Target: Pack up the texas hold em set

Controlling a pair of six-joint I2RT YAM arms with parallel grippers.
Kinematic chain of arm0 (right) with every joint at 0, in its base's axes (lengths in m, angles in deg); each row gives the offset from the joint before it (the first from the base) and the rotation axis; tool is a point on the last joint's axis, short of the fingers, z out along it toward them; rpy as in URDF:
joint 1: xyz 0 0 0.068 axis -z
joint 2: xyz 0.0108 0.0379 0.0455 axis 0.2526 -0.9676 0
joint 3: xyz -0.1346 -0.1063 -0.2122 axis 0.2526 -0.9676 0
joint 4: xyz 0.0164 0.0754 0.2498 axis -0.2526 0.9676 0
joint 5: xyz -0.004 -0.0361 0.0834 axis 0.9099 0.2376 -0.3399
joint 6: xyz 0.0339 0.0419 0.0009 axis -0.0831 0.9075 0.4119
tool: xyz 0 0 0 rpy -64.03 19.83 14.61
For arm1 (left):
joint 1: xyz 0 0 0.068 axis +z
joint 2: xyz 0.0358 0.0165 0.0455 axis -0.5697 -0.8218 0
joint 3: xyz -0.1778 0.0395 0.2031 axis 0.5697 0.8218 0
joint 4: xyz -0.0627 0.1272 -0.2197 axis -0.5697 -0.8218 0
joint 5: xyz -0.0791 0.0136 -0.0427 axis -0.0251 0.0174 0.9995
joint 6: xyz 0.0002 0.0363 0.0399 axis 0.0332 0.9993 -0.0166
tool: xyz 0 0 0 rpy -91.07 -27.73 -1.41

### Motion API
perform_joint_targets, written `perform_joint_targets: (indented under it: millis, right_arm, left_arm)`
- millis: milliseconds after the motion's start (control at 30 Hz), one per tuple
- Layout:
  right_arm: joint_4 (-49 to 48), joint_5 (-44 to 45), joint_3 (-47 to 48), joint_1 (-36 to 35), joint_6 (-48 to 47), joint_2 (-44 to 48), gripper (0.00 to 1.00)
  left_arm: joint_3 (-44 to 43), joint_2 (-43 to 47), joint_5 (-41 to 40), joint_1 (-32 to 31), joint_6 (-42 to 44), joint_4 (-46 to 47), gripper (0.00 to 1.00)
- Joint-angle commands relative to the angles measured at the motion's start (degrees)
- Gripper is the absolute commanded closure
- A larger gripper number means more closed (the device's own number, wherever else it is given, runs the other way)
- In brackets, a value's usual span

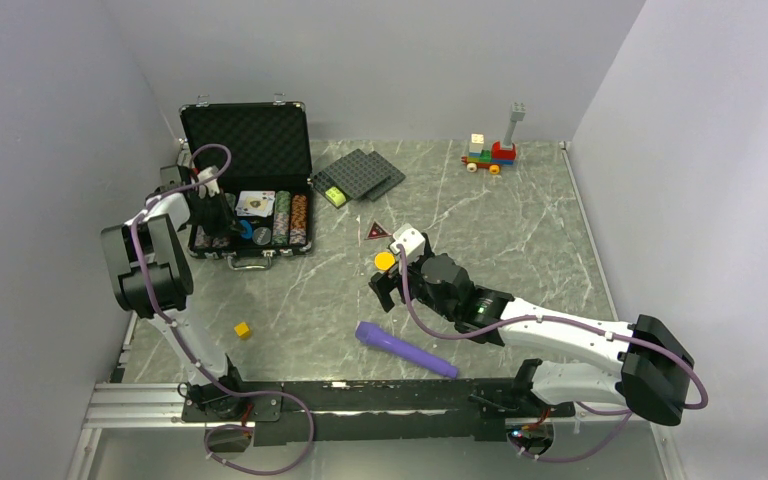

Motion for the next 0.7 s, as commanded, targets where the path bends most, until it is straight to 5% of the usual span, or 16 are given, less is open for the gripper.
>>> perform_joint_targets:
  millis: [0, 367, 667]
  right_arm:
    - [-1.92, 0.04, -0.27, -0.14, 0.73, 1.03, 0.02]
    - [-1.83, -0.3, -0.15, -0.18, 0.65, 0.98, 0.02]
    - [-1.54, -0.81, 0.12, -0.18, 0.46, 0.83, 0.02]
  left_arm:
    - [-1.46, -2.72, -1.2, -2.47, 1.74, -0.15, 0.93]
    - [-1.63, 1.99, -10.85, -3.32, 2.02, -1.57, 0.43]
    - [0.29, 10.28, -20.26, -3.67, 2.28, -0.06, 0.33]
